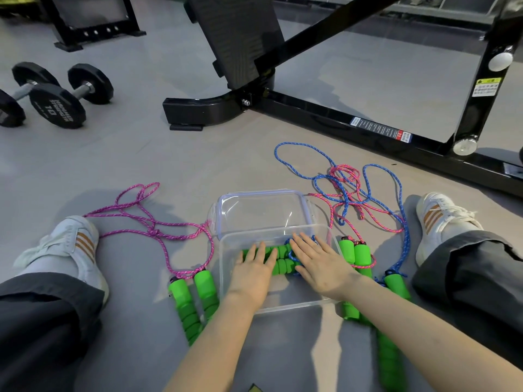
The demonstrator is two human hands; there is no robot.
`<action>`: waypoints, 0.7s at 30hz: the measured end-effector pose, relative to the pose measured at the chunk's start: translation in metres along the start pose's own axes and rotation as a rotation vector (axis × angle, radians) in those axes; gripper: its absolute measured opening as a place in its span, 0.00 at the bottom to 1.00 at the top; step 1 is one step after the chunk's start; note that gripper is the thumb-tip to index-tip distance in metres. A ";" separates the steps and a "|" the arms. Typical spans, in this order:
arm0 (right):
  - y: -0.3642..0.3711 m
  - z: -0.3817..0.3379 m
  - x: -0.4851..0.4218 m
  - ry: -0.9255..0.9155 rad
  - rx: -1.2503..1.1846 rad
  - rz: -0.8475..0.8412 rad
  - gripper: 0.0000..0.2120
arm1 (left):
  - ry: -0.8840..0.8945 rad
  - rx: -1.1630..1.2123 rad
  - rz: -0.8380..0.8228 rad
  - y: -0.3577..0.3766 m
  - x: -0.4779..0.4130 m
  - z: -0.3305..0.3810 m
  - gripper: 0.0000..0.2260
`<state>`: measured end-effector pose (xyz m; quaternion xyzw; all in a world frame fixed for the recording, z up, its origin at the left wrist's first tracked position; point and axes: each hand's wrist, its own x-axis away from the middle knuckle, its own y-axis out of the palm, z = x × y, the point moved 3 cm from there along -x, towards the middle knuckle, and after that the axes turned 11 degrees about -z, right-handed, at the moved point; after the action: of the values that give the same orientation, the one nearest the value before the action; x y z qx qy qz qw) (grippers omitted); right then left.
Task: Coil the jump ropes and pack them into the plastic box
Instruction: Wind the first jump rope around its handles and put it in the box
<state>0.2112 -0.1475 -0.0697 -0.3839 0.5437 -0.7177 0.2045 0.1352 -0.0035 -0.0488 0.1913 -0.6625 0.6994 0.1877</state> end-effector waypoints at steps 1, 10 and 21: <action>-0.003 0.000 0.002 -0.002 -0.008 0.028 0.34 | -0.002 -0.012 0.005 -0.001 0.001 0.000 0.33; -0.013 -0.003 0.015 0.023 0.036 -0.027 0.34 | 0.020 0.011 0.200 0.003 0.012 -0.005 0.23; -0.017 -0.031 0.053 -0.374 0.306 0.118 0.16 | -0.232 -0.109 0.184 0.001 0.021 -0.037 0.27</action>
<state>0.1565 -0.1608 -0.0399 -0.4422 0.4031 -0.6951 0.3986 0.1161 0.0332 -0.0411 0.1989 -0.7316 0.6497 0.0553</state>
